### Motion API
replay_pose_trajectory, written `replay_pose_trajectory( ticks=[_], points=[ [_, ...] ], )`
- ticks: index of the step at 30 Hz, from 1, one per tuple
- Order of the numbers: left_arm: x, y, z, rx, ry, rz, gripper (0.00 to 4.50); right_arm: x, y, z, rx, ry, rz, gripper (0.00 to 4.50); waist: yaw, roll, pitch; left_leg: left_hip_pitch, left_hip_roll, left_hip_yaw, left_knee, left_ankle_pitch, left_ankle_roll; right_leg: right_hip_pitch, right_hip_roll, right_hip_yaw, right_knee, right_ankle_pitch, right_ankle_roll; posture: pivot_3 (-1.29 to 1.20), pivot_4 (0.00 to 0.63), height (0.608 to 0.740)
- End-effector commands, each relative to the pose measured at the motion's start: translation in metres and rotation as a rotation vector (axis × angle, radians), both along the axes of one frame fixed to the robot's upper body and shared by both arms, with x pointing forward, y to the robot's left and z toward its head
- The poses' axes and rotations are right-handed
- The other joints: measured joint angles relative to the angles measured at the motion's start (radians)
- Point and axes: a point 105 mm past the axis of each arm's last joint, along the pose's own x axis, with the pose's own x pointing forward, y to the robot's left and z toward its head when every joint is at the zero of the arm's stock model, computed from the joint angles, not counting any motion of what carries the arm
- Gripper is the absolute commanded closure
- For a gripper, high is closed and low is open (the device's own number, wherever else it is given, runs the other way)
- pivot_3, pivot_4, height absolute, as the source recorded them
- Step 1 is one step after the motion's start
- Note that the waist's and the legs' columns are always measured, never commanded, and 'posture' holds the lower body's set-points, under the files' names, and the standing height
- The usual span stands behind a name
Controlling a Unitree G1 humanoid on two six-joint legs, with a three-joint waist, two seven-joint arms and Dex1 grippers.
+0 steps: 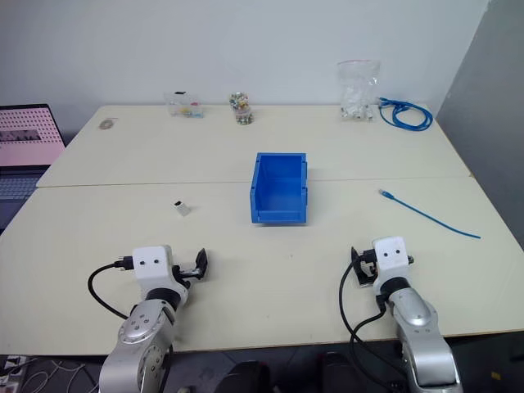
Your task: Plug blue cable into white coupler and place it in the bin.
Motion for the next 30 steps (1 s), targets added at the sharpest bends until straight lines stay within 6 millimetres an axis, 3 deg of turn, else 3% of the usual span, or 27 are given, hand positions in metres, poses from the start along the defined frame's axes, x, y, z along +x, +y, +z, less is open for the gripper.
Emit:
replay_pose_trajectory(
  ticks=[1,12,26,30],
  points=[
    [0.001,0.000,0.015,0.028,-0.056,0.002,0.00,-0.001,0.002,0.016,-0.008,-0.058,0.000,0.07,0.000,0.000,0.000,0.000,0.000,0.000,0.000,0.000,0.000,0.000,0.000,0.000,0.000,0.000,0.000,0.00,0.150,0.740],
    [0.000,0.005,0.018,0.028,-0.063,0.022,0.00,-0.002,0.004,0.019,-0.009,-0.055,0.005,0.07,-0.001,0.000,0.000,0.000,0.000,0.000,0.000,0.000,0.000,0.000,0.000,0.000,0.000,0.000,0.000,0.00,0.150,0.740],
    [0.001,-0.005,0.016,-0.003,-0.061,0.003,0.00,0.001,-0.001,0.023,-0.015,-0.064,-0.014,0.07,0.000,0.000,0.000,0.000,0.000,0.000,0.000,0.000,0.000,0.000,0.000,0.000,0.000,0.000,0.000,0.00,0.150,0.740],
    [0.003,-0.027,0.026,0.004,-0.082,-0.195,0.00,0.008,-0.013,0.032,-0.046,-0.088,-0.021,0.07,0.000,0.000,0.000,0.000,0.000,0.000,0.000,0.000,0.000,0.000,0.000,0.000,0.000,0.000,0.000,0.00,0.150,0.740]
  ],
)
